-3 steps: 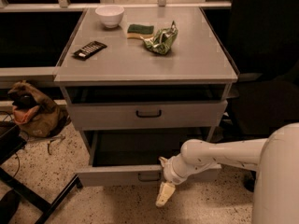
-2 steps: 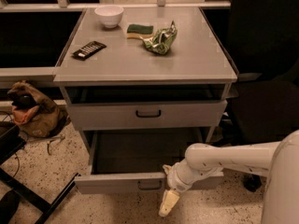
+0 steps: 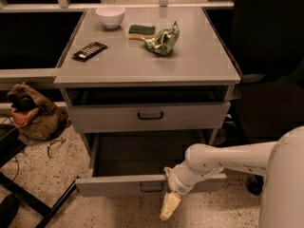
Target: Open middle drawer
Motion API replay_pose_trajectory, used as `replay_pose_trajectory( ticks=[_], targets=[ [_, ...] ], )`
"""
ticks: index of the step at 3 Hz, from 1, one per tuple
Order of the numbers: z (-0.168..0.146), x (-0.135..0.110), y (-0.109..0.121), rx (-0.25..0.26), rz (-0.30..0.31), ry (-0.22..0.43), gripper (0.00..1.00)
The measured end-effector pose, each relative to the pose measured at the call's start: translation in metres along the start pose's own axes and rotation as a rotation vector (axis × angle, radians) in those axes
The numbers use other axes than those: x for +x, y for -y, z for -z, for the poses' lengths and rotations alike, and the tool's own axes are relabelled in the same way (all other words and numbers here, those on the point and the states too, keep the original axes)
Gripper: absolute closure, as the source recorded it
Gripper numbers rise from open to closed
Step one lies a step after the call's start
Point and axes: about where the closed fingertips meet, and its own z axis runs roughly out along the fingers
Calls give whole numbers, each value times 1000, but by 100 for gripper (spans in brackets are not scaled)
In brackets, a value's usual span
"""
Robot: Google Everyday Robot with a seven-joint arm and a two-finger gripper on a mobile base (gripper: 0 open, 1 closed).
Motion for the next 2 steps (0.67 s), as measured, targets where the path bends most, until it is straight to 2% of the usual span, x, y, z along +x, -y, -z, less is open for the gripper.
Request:
replay_pose_trajectory(
  ticks=[1, 2],
  targets=[
    [-2, 2, -12, -44, -14, -35, 0],
    [0, 1, -12, -44, -14, -35, 0]
  ],
)
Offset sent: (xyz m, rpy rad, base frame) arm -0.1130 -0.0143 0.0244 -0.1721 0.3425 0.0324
